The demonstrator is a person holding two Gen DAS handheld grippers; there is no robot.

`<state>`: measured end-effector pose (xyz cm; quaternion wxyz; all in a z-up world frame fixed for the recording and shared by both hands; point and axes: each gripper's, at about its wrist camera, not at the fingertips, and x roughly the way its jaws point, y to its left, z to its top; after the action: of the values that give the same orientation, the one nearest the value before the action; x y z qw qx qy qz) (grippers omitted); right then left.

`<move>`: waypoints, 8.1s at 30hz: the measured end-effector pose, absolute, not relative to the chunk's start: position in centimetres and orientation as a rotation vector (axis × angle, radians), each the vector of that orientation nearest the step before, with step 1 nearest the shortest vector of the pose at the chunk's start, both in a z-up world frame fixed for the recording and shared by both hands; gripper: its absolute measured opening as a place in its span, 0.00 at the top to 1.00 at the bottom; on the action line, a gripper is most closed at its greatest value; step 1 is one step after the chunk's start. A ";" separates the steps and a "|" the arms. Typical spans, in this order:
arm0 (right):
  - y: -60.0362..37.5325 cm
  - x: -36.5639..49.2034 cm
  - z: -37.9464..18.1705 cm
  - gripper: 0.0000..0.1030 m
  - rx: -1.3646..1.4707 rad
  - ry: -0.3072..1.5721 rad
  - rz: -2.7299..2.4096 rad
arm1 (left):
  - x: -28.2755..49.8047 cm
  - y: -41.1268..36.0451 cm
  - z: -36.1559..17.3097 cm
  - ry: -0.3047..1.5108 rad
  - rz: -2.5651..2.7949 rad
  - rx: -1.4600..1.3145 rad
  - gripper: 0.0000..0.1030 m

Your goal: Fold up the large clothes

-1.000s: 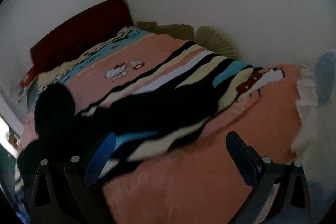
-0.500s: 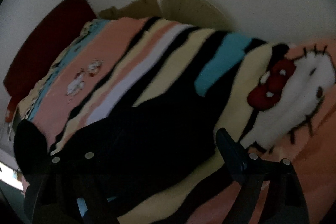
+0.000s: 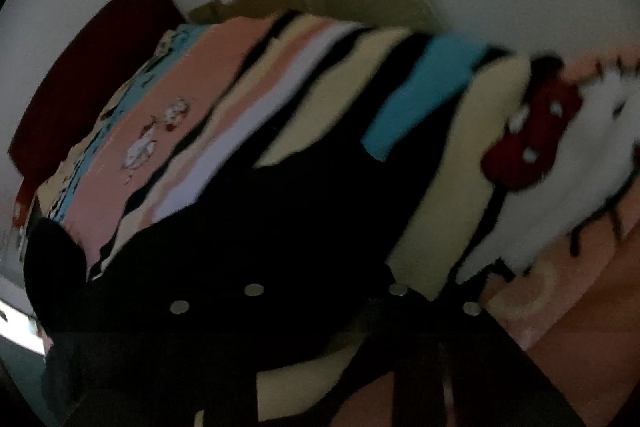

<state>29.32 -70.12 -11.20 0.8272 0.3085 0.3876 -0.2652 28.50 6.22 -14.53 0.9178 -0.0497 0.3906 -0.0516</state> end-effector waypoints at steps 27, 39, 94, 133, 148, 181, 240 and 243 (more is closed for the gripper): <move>-43.2 34.9 16.5 0.83 0.286 0.478 -0.023 | 25.0 8.7 -10.6 0.708 -0.051 -0.162 0.57; -23.1 39.2 14.0 0.83 0.079 0.572 0.255 | 21.8 16.3 -7.9 0.630 0.061 -0.233 0.57; -36.8 43.3 -14.1 0.39 0.095 1.010 0.012 | 37.4 -0.6 -13.1 0.809 -0.198 0.213 0.54; -31.5 67.7 -2.7 0.19 0.034 0.816 0.070 | 66.4 -5.3 -5.1 0.849 -0.257 0.145 0.53; -27.5 76.8 -13.9 0.79 0.112 0.853 0.155 | 72.3 -6.1 -11.5 0.836 -0.232 0.099 0.87; -29.9 30.5 -9.4 0.91 0.275 0.730 0.404 | 25.1 3.6 -8.6 0.665 -0.494 0.024 0.91; -23.1 44.6 -3.3 0.43 0.066 0.785 0.314 | 40.8 0.9 -5.6 0.869 -0.339 -0.031 0.44; -22.7 43.8 -7.1 0.43 0.032 0.843 0.311 | 40.0 0.4 -9.0 0.890 -0.327 0.018 0.38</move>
<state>43.78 -22.69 -7.05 0.9007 0.0157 0.4074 0.1501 39.97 0.42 -8.97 0.8897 0.0087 0.4284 -0.1576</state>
